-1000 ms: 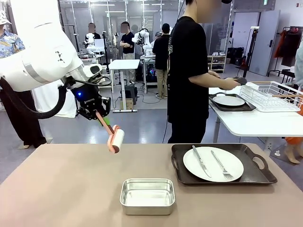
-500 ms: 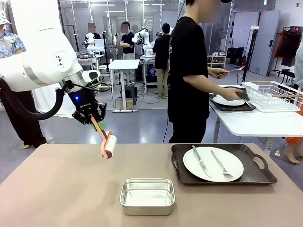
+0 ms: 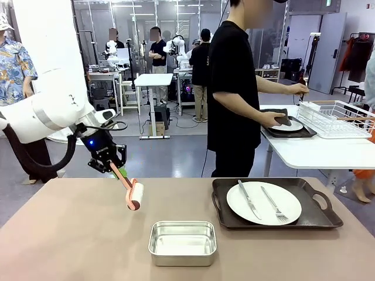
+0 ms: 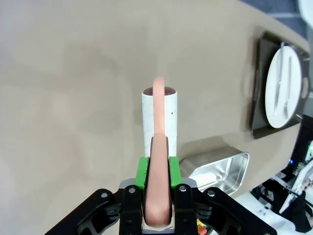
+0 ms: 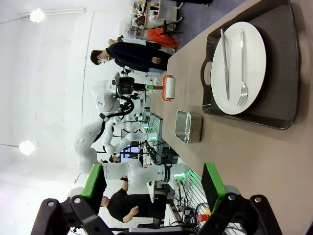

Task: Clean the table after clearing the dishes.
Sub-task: When the left (or right) Handle tray is removed, use the left hand (or right hand) to clean the left (or right) side of the table with the Lint Roller.

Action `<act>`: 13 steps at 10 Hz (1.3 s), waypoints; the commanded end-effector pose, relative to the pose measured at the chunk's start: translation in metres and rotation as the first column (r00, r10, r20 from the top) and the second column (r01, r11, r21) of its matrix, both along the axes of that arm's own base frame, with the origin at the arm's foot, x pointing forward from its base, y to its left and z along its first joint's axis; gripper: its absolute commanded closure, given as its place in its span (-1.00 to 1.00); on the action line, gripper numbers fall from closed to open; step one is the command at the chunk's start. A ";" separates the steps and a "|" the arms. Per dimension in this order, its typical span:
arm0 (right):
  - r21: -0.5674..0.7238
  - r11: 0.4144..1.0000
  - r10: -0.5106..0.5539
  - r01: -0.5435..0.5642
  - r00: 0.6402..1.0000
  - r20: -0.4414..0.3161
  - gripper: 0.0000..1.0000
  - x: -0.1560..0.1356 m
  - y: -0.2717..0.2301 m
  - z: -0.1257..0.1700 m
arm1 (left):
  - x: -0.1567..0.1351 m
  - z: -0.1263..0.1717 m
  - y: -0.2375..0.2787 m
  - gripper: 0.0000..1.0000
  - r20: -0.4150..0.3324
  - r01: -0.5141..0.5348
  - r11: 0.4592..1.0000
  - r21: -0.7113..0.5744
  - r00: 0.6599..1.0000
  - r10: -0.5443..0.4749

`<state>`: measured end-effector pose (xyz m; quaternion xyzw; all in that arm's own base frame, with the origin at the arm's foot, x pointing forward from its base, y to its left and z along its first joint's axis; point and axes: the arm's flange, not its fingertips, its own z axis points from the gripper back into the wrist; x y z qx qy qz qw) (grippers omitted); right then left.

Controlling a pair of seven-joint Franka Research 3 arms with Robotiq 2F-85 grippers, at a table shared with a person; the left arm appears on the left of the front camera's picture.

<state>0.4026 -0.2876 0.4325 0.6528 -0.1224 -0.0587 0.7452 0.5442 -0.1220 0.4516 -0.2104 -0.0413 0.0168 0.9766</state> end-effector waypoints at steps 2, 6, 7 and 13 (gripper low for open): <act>0.000 1.000 0.001 -0.001 1.000 0.007 -1.00 -0.002 0.000 0.004 | -0.008 -0.025 0.008 0.59 0.011 0.044 0.994 -0.098 0.999 -0.043; 0.000 1.000 0.001 -0.001 1.000 0.007 -1.00 -0.002 0.000 0.004 | -0.011 -0.053 0.017 0.59 0.073 0.045 0.988 -0.146 0.997 -0.035; 0.000 1.000 0.001 -0.001 1.000 0.007 -1.00 -0.002 0.000 0.004 | -0.015 -0.059 0.024 0.59 0.076 0.035 0.989 -0.145 0.997 -0.024; 0.000 1.000 0.001 -0.001 1.000 0.007 -1.00 -0.002 0.000 0.004 | -0.010 -0.101 0.067 0.59 0.077 -0.017 1.000 0.012 0.997 0.016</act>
